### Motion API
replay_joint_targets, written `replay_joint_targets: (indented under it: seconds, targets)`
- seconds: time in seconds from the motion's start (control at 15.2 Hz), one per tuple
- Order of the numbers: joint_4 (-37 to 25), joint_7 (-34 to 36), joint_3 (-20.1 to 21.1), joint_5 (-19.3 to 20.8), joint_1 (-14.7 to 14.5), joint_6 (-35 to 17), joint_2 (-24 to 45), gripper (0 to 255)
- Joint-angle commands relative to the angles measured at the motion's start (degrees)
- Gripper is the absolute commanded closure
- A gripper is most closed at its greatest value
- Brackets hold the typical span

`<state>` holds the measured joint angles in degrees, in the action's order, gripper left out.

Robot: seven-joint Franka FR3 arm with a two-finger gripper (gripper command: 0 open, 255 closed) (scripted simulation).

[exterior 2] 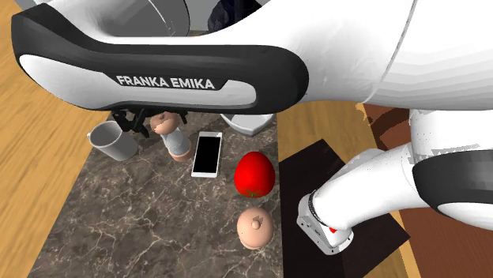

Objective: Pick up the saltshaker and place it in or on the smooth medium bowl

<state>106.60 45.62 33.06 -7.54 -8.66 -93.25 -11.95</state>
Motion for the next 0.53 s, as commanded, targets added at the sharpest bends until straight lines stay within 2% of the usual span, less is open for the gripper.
replay_joint_targets:
  seconds: [0.0,0.07,0.13,0.46]
  targets:
    - [0.0,0.0,0.0,0.0,0.0,0.0,0.0,0]
    - [0.0,0.0,0.0,0.0,0.0,0.0,0.0,0]
    - [0.0,0.0,0.0,0.0,0.0,0.0,0.0,255]
    - [0.0,0.0,0.0,0.0,0.0,0.0,0.0,255]
